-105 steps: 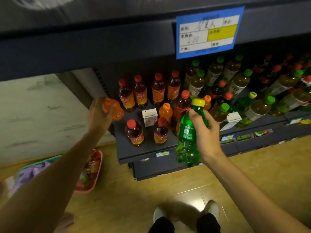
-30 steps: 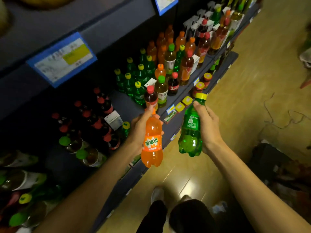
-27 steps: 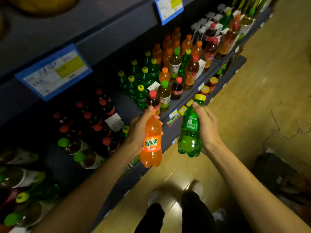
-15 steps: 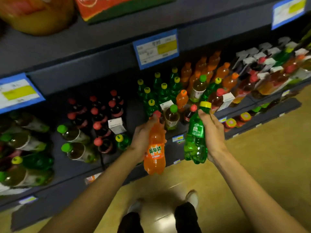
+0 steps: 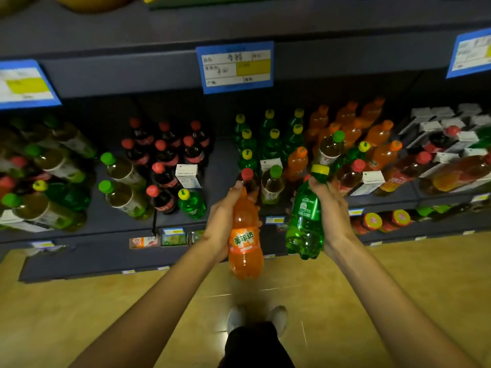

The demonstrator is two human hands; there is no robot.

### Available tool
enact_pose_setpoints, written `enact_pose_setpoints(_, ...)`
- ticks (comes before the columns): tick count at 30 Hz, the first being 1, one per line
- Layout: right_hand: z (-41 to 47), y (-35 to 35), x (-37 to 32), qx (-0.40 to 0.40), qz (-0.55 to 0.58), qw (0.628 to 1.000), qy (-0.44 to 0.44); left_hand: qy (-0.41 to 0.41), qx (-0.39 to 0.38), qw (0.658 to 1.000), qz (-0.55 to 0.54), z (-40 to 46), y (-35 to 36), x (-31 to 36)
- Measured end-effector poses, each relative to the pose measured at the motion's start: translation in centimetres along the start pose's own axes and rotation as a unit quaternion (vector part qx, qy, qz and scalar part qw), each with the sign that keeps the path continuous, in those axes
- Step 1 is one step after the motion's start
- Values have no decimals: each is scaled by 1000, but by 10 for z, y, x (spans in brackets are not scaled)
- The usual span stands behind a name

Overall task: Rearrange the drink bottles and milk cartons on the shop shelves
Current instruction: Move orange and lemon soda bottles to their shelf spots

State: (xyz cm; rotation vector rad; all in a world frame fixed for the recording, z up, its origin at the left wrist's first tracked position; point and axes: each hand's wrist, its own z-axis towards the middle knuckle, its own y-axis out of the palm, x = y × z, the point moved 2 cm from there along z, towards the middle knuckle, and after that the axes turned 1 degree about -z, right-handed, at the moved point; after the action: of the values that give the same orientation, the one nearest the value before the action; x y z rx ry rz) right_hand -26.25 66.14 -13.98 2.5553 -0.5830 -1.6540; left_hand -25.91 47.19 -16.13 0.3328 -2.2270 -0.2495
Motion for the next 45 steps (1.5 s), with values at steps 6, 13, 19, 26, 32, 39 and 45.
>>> enact_pose_setpoints(6,0,10,15,-21,-13,999,35,16,10,1000,-5,-12,-23,0)
enact_pose_setpoints(13,-10,27,38,2,-23,998,62,30,17,999,4,-30,-49,-5)
enact_pose_setpoints(19,-16,25,44,21,-37,996,79,17,38,998,39,-30,-55,-8)
enact_pose_setpoints(26,-3,-19,22,1,-54,996,75,8,29,999,15,-25,-9,-22)
enact_pose_setpoints(32,13,-65,9,-9,-63,993,103,6,46,999,-5,-20,33,-43)
enact_pose_setpoints(39,43,-109,3,-16,-87,991,98,21,79,996,-29,-6,73,-57)
enact_pose_setpoints(45,66,-139,10,-23,-100,990,95,38,83,994,-65,-2,97,-71)
